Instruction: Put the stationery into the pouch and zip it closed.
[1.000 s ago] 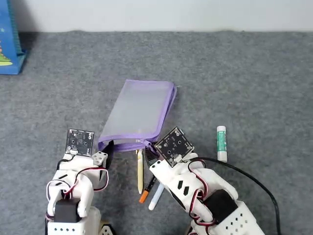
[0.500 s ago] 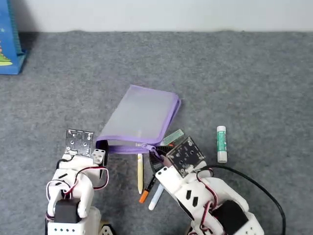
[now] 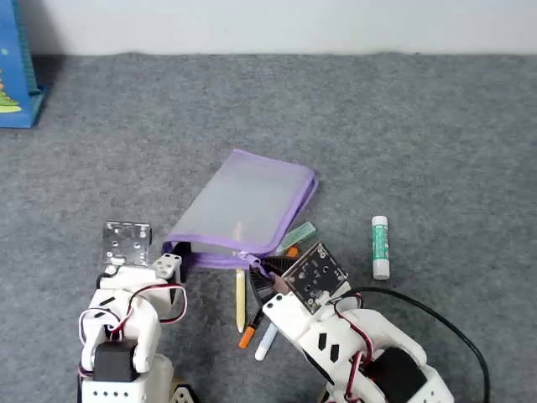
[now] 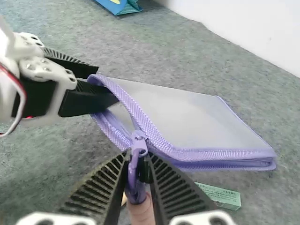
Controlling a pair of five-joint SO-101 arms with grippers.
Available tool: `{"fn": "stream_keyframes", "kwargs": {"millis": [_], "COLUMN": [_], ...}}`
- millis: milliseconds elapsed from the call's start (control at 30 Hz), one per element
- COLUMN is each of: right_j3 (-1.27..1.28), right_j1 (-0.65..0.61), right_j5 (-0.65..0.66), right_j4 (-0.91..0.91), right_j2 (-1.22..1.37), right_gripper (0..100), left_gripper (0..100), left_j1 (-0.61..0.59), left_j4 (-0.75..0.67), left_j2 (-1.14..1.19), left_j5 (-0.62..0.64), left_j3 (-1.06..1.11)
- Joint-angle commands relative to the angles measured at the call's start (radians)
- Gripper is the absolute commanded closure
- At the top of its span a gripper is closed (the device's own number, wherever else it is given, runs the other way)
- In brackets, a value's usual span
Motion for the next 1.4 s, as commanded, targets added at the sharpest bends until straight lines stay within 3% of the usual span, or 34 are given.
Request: {"fn": "stream_keyframes", "kwargs": {"millis": [0,233,567,667,867,1133,1367], "right_j3": [-0.058,-0.063,-0.064,-0.066,-0.135,-0.147,-0.147], "right_j1": [-0.007,-0.005,-0.005,-0.004,0.147,0.255,0.257], "right_j5": [-0.009,-0.009,-0.008,-0.008,-0.012,-0.049,-0.054], "right_j4": [0.004,-0.002,-0.004,-0.004,0.005,0.051,0.081], "right_j2": [-0.022,-0.024,-0.024,-0.024,-0.019,-0.010,-0.010], "right_gripper": [99.1,99.1,99.1,99.1,98.6,68.6,74.8], "left_gripper": [70,76,93,99,99,99,99], "left_j1": [-0.032,-0.058,-0.057,-0.057,-0.094,-0.109,-0.109], "left_j4": [-0.025,-0.029,-0.031,-0.025,0.072,0.164,0.170], "left_j2": [0.005,0.005,0.005,0.005,0.005,0.011,0.012], "left_j5": [0.040,0.015,-0.025,-0.098,-0.130,-0.135,-0.130], "left_j3": [-0.012,-0.012,-0.013,-0.030,-0.119,-0.222,-0.246]}}
